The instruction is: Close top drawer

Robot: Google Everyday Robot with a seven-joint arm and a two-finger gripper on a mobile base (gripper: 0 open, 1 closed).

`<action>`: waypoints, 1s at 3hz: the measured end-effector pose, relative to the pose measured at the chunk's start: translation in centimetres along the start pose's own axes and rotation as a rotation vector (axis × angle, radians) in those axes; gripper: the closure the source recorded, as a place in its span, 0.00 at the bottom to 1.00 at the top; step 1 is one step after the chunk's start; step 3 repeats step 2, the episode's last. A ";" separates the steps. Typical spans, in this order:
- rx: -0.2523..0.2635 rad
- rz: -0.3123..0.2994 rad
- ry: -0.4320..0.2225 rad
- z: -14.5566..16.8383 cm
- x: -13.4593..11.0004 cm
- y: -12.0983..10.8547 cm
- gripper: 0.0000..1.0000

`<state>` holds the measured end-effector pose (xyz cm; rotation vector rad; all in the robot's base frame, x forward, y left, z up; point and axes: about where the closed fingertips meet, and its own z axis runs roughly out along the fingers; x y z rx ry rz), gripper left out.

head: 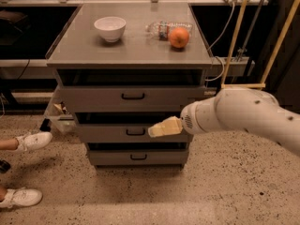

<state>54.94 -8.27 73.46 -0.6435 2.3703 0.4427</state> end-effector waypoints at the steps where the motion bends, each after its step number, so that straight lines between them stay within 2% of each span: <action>1: 0.042 0.203 -0.147 -5.5 0.5 5.9 0.00; 2: 0.078 0.240 -0.199 -7.2 1.3 8.2 0.00; 3: 0.078 0.240 -0.199 -7.2 1.3 8.2 0.00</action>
Offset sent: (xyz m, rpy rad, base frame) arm -0.0540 0.0192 0.0416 0.1361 -0.0349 -0.1771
